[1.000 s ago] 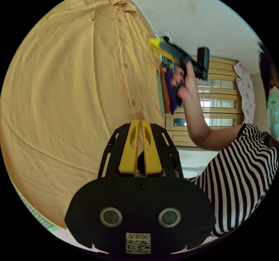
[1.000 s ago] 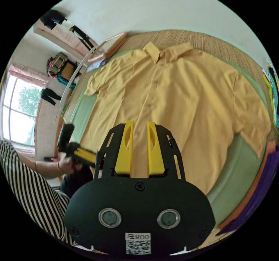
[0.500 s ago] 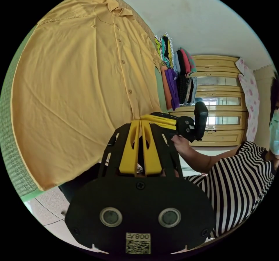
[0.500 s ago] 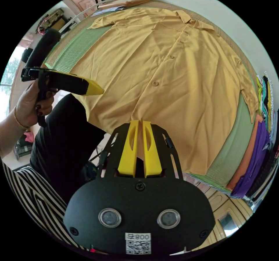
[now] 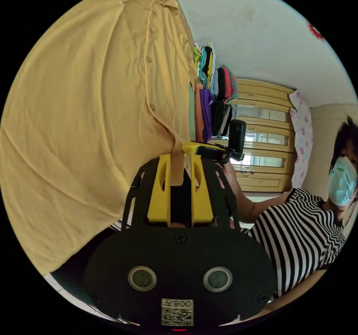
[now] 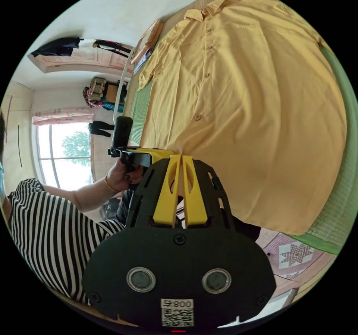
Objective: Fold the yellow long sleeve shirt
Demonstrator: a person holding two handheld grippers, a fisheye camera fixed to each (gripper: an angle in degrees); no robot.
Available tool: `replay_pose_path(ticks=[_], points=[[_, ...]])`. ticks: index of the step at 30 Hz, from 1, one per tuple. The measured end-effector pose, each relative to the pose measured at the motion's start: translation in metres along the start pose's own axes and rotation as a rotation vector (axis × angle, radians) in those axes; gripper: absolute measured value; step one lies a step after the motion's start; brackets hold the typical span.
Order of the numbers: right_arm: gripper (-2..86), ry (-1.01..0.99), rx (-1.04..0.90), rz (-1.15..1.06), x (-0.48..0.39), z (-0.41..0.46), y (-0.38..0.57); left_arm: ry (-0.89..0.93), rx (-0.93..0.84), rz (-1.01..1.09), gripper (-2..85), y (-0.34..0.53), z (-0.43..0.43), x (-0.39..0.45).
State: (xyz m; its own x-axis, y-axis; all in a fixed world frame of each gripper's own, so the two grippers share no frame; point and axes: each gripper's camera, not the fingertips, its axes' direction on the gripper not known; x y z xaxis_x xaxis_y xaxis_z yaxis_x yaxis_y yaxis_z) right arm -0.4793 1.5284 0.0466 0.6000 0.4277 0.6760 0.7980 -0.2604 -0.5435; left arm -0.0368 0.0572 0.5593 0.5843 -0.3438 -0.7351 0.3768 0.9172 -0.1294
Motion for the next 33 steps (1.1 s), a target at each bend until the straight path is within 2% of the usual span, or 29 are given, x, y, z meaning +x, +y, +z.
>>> replay_pose_path(ticks=[5, 10, 19, 23, 29, 33], points=[[1.3, -0.01, -0.039, -0.002, 0.015, -0.002, 0.006, -0.01, -0.038, -0.008, 1.9, 0.005, 0.007, 0.002], [1.5, -0.019, -0.009, 0.026, 0.031, -0.019, 0.022, -0.037, -0.03, -0.009, 0.5, 0.014, 0.005, 0.011], [0.3, 0.297, 0.089, 0.223, 0.087, -0.077, 0.086, -0.2, -0.078, -0.037, 0.2, 0.031, 0.01, 0.027], [0.2, 0.201, 0.139, 0.266, 0.106, -0.083, 0.105, -0.237, -0.077, -0.055, 0.2, 0.042, 0.01, 0.036], [0.1, 0.423, 0.219, 0.204, 0.078, -0.106, 0.113, -0.301, 0.018, -0.047, 0.2, 0.052, -0.012, 0.063], [0.2, 0.506, 0.153, 0.204, 0.084, -0.086, 0.114, -0.451, 0.067, -0.061, 0.2, 0.057, -0.025, 0.076]])
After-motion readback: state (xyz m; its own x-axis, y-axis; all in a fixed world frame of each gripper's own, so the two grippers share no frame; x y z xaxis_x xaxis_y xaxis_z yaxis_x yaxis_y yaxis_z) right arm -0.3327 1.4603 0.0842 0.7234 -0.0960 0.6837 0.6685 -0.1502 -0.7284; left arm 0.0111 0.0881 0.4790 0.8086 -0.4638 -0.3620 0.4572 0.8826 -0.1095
